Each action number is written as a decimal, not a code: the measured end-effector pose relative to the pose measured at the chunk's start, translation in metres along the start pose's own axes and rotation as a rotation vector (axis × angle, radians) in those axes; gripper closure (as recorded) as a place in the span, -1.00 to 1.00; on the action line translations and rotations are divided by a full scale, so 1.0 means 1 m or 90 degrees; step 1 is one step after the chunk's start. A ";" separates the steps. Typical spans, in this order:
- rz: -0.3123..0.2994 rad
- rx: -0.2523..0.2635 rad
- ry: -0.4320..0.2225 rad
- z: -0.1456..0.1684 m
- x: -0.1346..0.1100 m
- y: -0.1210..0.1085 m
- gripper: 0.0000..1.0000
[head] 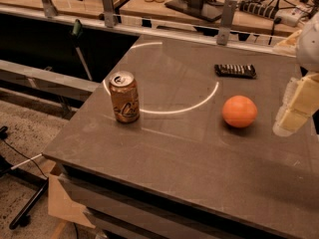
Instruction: Move orange near rxbar chocolate
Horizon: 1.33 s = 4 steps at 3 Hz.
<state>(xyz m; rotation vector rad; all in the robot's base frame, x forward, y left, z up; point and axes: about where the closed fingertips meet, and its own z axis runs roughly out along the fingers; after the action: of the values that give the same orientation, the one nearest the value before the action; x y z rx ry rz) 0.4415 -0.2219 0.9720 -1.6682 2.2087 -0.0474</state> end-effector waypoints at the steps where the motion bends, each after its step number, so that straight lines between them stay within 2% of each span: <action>1: 0.064 0.022 -0.117 0.026 0.042 -0.021 -1.00; 2: 0.098 0.033 -0.257 0.052 0.066 -0.040 -1.00; 3: 0.117 0.016 -0.317 0.056 0.061 -0.038 -1.00; 4: 0.116 0.016 -0.316 0.055 0.059 -0.038 -1.00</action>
Offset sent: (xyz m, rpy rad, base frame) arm 0.0546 -0.0571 -0.0429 0.9028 -0.2342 -0.0082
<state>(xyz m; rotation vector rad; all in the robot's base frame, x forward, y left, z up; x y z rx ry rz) 0.4800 -0.2781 0.9141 -1.2839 1.9506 0.3464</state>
